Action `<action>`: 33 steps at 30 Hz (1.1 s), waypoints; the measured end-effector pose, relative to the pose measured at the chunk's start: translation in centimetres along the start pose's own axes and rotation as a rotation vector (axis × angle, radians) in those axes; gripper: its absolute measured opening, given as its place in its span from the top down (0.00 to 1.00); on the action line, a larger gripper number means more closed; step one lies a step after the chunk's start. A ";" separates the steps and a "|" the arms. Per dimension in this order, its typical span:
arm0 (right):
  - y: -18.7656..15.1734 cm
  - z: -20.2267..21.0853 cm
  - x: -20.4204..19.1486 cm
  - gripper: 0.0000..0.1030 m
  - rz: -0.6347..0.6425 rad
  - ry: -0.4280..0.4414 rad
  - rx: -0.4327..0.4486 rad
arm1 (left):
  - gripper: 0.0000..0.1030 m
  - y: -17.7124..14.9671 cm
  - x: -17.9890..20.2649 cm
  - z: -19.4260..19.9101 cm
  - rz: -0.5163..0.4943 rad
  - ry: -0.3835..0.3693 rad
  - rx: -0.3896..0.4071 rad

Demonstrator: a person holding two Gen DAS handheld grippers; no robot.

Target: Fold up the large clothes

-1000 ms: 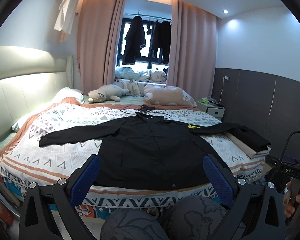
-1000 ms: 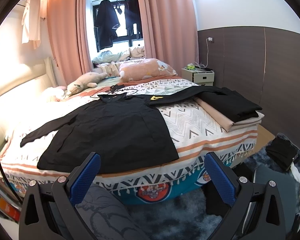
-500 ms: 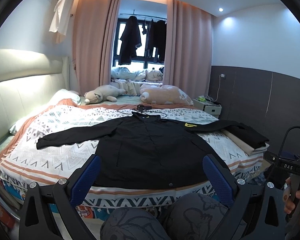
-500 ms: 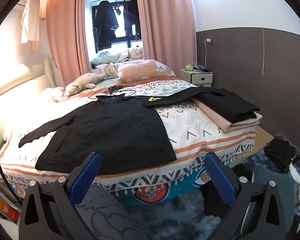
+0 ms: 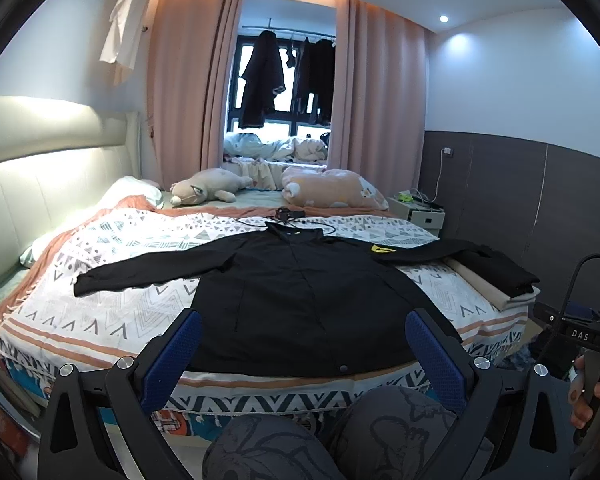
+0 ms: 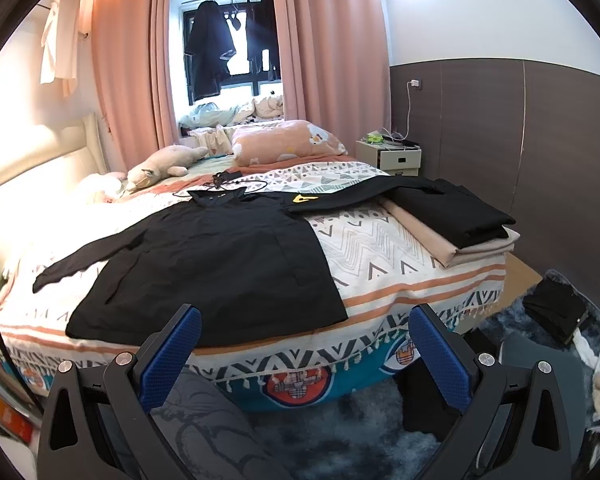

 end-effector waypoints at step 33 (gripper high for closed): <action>0.7 -2.0 -1.9 0.00 0.021 0.012 -0.024 | 0.02 0.0 -1.2 -0.5 0.011 0.013 -0.002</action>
Point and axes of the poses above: each gripper's, at about its wrist camera, not at the fingertips, and z roughly against the way its jaws point, x to its right, y to its top, the point moved 4 cm from there along -z, roughly the way its jaws point, and after that the axes turned 8 degrees about -y, right-handed, at the moved point
